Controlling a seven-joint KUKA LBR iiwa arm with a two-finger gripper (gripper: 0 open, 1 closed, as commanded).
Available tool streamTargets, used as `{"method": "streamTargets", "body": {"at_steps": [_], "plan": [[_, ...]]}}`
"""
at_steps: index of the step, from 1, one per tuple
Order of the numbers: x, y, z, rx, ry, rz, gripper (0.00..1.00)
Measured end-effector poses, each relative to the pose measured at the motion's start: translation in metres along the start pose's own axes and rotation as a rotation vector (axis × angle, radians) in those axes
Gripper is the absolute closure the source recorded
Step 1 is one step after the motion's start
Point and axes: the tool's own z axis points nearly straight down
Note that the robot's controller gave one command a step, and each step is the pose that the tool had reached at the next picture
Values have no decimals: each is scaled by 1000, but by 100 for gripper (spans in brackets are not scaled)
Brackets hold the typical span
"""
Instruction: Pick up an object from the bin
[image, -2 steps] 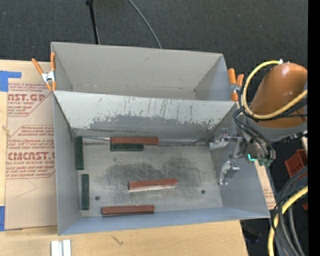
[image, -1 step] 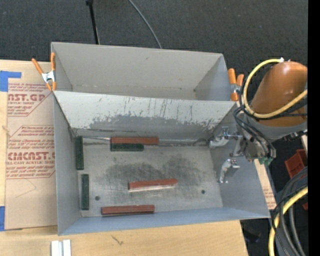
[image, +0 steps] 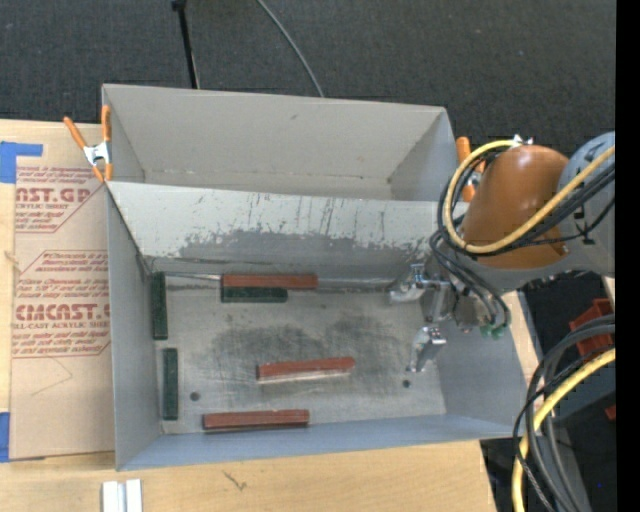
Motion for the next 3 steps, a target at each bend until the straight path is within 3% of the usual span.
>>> {"method": "streamTargets", "body": {"at_steps": [1, 2, 3], "plan": [[13, 52, 68, -3, 8, -124, 100], [13, 52, 68, -3, 8, -123, 0], [13, 52, 68, -3, 8, -123, 0]]}}
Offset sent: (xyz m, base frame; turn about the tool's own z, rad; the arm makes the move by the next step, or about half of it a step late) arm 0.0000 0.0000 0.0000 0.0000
